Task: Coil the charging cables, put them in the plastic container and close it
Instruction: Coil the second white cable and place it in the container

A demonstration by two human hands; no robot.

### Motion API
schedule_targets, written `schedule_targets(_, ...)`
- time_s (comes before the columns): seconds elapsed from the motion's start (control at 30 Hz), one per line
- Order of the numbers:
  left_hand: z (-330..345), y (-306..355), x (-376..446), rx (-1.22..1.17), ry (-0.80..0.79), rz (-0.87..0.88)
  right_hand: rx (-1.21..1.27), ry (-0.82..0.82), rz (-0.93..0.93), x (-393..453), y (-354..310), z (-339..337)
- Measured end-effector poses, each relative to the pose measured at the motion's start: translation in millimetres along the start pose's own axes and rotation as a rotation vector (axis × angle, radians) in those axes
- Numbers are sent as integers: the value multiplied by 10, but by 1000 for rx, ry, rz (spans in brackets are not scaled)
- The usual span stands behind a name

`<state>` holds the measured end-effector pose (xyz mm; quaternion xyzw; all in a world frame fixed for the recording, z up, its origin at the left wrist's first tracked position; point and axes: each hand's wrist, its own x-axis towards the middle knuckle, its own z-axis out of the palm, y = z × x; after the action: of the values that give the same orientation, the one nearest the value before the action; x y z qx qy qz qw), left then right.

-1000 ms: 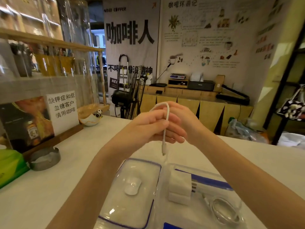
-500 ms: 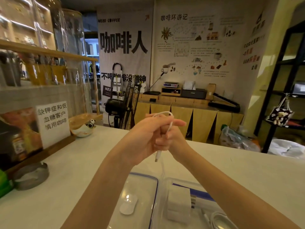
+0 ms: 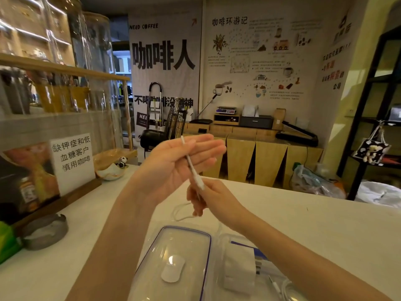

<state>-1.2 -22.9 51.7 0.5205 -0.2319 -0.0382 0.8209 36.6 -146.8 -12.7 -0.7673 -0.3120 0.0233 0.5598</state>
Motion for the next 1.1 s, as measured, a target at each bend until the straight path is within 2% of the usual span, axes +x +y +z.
schedule_targets(0.17, -298, 38, 54, -149, 51, 138, -346, -175, -43, -209, -32, 171)
schedule_targets(0.27, -449, 19, 72, -65, 89, 156, -447, -222, -47, -287, -57, 226)
schedule_targets(0.37, -506, -11, 82, 116, 166, 176, -536, -189, -92, -303, -180, 214)
schedule_targets(0.47, -512, -47, 97, 396, 238, 208, -748, -96, -205, -297, -367, 153)
schedule_targets(0.67, -371, -86, 65, 734, 123, 101, -952, 172, -612, -168, -628, -121)
schedule_targets(0.8, -225, -87, 39, 584, -101, 21, -978, 235, -703, -96, -688, -386)
schedule_targets(0.9, -188, -182, 68, 276, -236, -35, -856, 262, -722, -92, -689, -509)
schedule_targets(1.0, -166, -270, 122, -1, -340, -141, -764, 299, -697, -81, -642, -540)
schedule_targets(1.1, -144, -279, 150, -74, -419, -233, -611, 329, -623, -45, -587, -592)
